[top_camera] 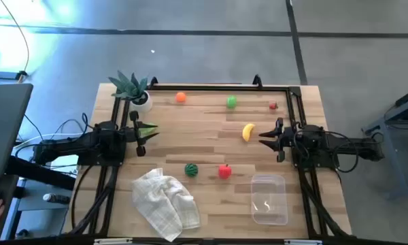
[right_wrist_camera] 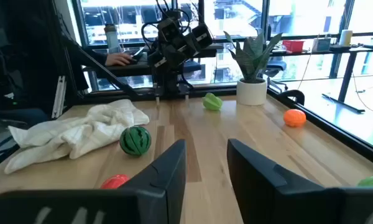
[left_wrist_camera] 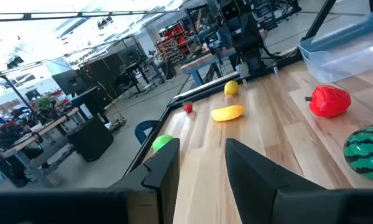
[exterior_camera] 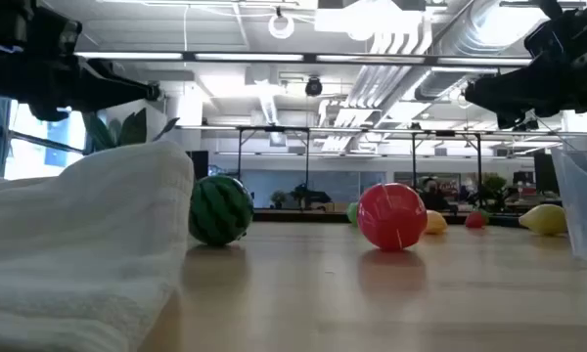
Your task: Pick and placing Produce into tupperware
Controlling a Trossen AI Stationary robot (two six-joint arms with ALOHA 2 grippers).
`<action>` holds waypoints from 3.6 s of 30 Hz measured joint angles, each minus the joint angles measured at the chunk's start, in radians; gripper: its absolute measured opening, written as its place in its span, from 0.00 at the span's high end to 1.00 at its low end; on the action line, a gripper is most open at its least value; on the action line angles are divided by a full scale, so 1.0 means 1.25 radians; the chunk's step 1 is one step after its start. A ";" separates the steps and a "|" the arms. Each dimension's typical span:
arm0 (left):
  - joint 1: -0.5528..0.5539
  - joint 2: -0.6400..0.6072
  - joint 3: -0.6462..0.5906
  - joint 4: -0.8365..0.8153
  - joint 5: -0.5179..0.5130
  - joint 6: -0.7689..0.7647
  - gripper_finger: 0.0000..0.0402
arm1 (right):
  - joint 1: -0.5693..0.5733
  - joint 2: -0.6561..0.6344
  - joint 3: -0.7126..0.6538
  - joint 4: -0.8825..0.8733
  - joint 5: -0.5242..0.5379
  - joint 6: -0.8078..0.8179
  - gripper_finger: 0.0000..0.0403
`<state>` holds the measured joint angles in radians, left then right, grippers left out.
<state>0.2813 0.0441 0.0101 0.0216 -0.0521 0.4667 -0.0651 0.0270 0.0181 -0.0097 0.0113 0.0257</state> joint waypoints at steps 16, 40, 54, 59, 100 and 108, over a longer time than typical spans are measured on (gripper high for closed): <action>0.000 0.000 0.000 0.000 0.000 0.000 0.71 | 0.000 0.000 0.000 0.000 0.000 0.000 0.73; 0.000 0.000 0.000 0.000 0.000 0.000 0.71 | 0.000 0.000 0.000 0.000 0.000 0.000 0.73; 0.000 0.000 0.000 0.000 0.000 0.000 0.71 | 0.000 0.000 0.000 0.000 0.000 0.000 0.73; 0.000 0.000 0.000 0.000 0.000 0.000 0.71 | 0.000 0.000 0.000 0.000 0.000 0.000 0.73; 0.000 0.000 0.000 0.530 -0.066 -0.591 0.71 | -0.005 0.000 -0.001 0.248 0.034 0.563 0.73; 0.000 0.000 0.000 0.552 -0.071 -0.666 0.71 | -0.005 0.000 -0.001 0.406 0.044 0.664 0.73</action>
<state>0.2816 0.0444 0.0101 0.7121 -0.1412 -0.3655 -0.0715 0.0269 0.0170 0.4983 0.0663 0.8561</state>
